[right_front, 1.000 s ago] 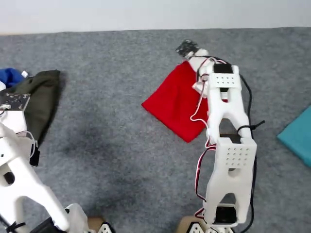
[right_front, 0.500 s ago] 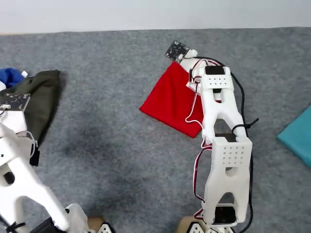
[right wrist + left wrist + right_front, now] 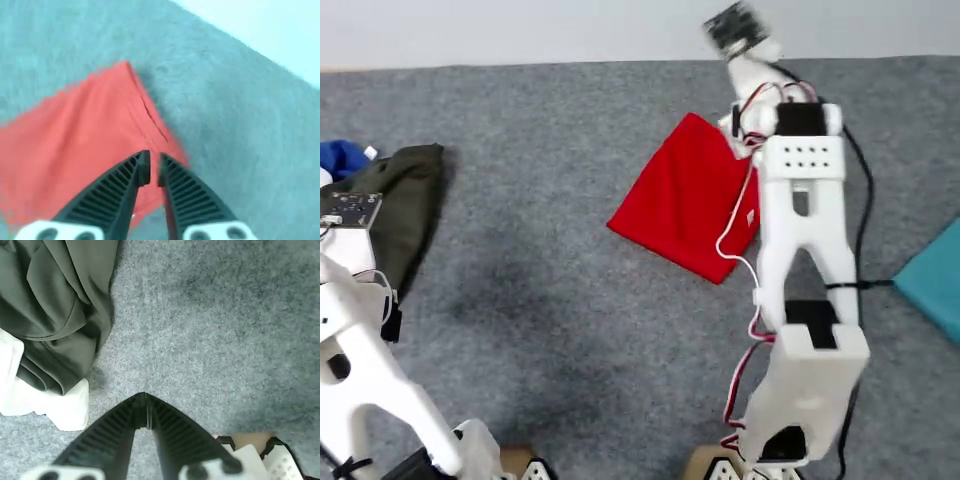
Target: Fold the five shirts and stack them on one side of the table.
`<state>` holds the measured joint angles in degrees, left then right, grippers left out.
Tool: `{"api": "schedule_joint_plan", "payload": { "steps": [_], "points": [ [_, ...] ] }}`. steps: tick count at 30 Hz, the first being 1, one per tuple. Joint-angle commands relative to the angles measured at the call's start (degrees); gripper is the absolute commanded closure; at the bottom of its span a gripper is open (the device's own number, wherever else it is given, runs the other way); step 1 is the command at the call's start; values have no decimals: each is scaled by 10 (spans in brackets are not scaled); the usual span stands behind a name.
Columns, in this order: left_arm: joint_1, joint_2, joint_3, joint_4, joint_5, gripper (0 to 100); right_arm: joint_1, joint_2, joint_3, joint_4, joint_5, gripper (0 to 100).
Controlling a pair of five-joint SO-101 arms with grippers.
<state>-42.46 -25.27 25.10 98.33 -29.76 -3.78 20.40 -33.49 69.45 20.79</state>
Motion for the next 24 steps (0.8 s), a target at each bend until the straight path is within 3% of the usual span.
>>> {"api": "schedule_joint_plan", "payload": {
  "steps": [1,4,7,12,18,21,24],
  "points": [
    [2,-19,-7,8,2,997,17,-70,-18,55,-156,991],
    [1,-19,-7,8,2,997,22,-72,-18,116,-253,990],
    [1,-19,-7,8,2,997,18,-66,-3,159,-283,990],
    [4,-19,-6,8,4,997,26,-60,74,146,-273,989],
    [2,-19,-7,9,3,997,22,-51,144,55,-411,985],
    [2,-19,-7,9,3,997,8,-32,171,-5,-445,907],
    [4,-19,-7,9,3,997,-3,-5,172,-19,-509,744]
  ]
}}
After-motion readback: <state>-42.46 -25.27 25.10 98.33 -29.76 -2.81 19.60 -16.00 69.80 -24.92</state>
